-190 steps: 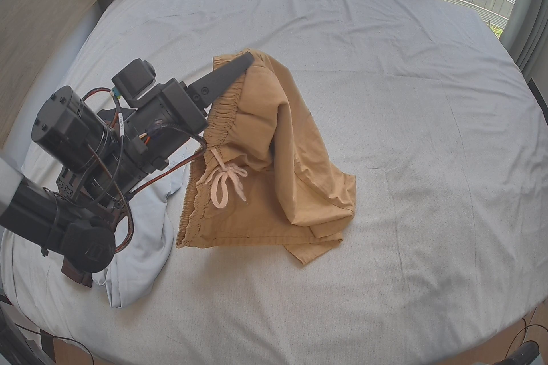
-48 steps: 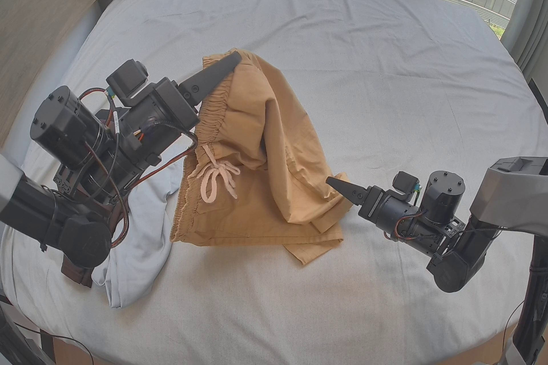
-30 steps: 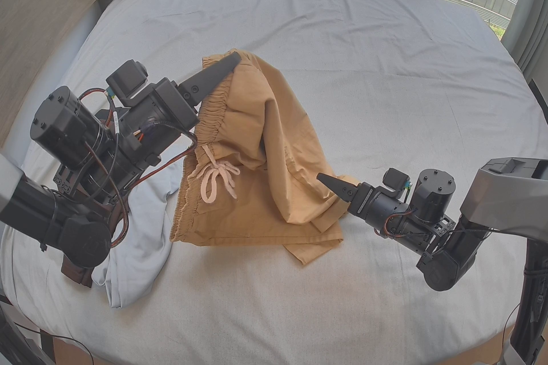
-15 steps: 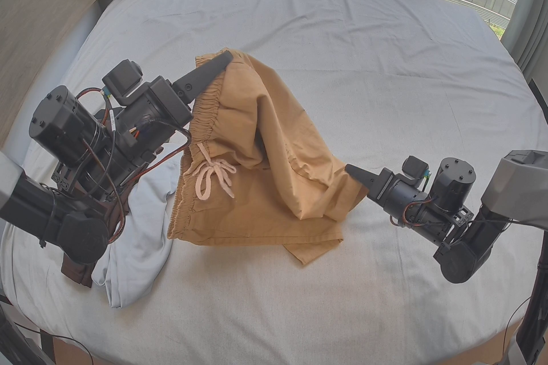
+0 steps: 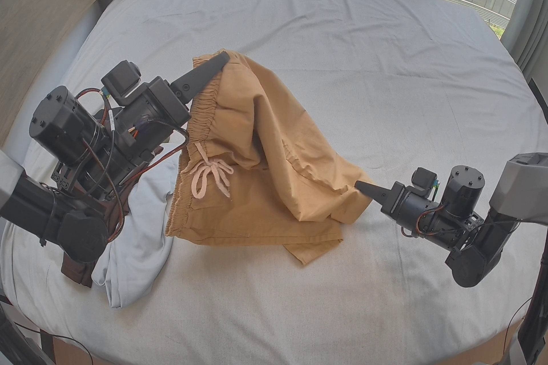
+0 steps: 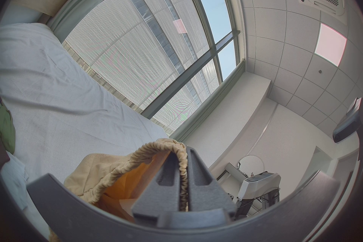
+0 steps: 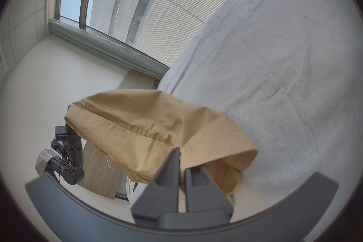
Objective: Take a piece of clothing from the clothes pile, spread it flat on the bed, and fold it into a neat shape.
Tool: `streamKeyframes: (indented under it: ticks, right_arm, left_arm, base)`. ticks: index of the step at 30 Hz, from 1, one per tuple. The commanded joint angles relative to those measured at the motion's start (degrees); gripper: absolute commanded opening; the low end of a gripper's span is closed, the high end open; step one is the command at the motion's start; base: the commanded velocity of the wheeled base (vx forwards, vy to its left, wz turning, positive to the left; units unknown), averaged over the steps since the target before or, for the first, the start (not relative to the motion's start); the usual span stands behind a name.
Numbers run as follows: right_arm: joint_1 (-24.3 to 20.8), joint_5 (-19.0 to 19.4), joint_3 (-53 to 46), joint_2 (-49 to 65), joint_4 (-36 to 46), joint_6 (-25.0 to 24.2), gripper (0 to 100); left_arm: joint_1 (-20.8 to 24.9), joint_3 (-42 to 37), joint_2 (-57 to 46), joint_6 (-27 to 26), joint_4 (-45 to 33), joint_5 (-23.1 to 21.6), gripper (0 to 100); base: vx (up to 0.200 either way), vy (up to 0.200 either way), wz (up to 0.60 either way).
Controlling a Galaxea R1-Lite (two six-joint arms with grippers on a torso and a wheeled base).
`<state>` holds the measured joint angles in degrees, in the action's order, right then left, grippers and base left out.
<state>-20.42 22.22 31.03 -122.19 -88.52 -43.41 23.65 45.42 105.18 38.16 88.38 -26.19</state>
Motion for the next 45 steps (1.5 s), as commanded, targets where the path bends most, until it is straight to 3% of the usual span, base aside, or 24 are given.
streamKeyframes:
  ticks: [1, 3, 4, 11, 27, 28, 38, 45]
  right_arm:
    - [-1.11, 0.01, -0.09, -3.41, -0.17, 0.08, 0]
    - [-1.38, 0.01, 0.09, -3.41, -0.17, -0.01, 0]
    - [-1.64, -0.08, 0.09, -3.5, -0.17, -0.01, 100]
    - [-3.84, -0.25, 0.44, -3.5, -0.34, -0.01, 100]
    - [-3.93, -3.06, 3.08, -4.9, -0.34, -0.01, 100]
    - [-3.93, -3.06, 2.99, -5.08, -0.34, -0.01, 0]
    - [-3.84, -3.15, 3.08, -4.99, -0.43, -0.1, 0]
    - [-3.84, -3.15, 1.85, 2.04, -0.17, -0.01, 0]
  left_arm:
    - [-0.01, -0.07, -0.06, -0.01, 0.04, -0.01, 0]
    - [0.08, -0.07, -0.06, -0.01, 0.04, -0.01, 0]
    - [0.08, -0.07, -0.06, -0.01, 0.04, -0.01, 0]
    - [0.08, -0.33, -0.24, -0.01, 0.04, -0.01, 0]
    - [0.26, -0.42, -0.5, -0.01, 0.04, -0.01, 0]
    - [0.26, -0.33, -0.5, -0.01, 0.04, -0.01, 0]
    - [0.17, -0.16, -0.68, -0.01, 0.04, -0.01, 0]
    - [-0.18, -0.51, -0.85, -0.01, 0.04, -0.01, 0]
  base:
    - [0.0, 0.0, 0.0]
    - [0.0, 0.0, 0.0]
    - [0.0, 0.0, 0.0]
    - [0.0, 0.0, 0.0]
    - [0.0, 0.0, 0.0]
    - [0.0, 0.0, 0.0]
    - [0.0, 0.0, 0.0]
    - [0.0, 0.0, 0.0]
